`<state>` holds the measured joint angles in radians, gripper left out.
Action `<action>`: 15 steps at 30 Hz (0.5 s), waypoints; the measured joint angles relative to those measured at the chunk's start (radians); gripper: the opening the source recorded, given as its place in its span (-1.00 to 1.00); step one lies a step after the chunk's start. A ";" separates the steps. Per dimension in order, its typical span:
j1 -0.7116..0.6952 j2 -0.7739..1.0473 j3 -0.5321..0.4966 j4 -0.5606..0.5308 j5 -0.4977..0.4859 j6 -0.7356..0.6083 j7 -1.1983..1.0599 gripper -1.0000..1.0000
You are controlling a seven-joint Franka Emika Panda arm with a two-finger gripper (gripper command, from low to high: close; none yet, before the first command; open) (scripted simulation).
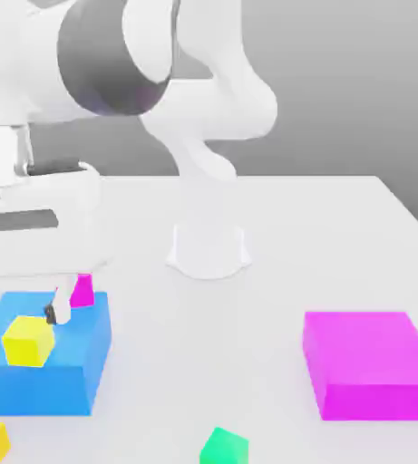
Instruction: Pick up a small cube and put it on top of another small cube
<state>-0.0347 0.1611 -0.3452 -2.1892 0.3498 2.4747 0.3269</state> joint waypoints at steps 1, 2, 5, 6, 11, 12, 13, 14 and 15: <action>-0.008 0.034 -0.004 0.003 0.005 0.009 -0.012 0.00; -0.020 0.067 -0.006 0.007 0.007 0.018 -0.023 0.00; -0.051 0.163 -0.018 0.016 0.008 0.047 -0.050 0.00; -0.060 0.194 -0.023 0.019 0.005 0.057 -0.058 0.00; -0.109 0.348 -0.025 0.041 0.006 0.130 -0.093 0.00; -0.123 0.382 -0.010 0.050 0.021 0.153 -0.105 0.00; -0.138 0.415 0.008 0.059 0.038 0.176 -0.117 0.00; -0.152 0.444 0.026 0.067 0.053 0.197 -0.128 -1.00; -0.152 0.444 0.026 0.067 0.053 0.197 -0.128 -1.00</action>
<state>-0.1866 0.6052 -0.3194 -2.1226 0.4029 2.6719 0.1985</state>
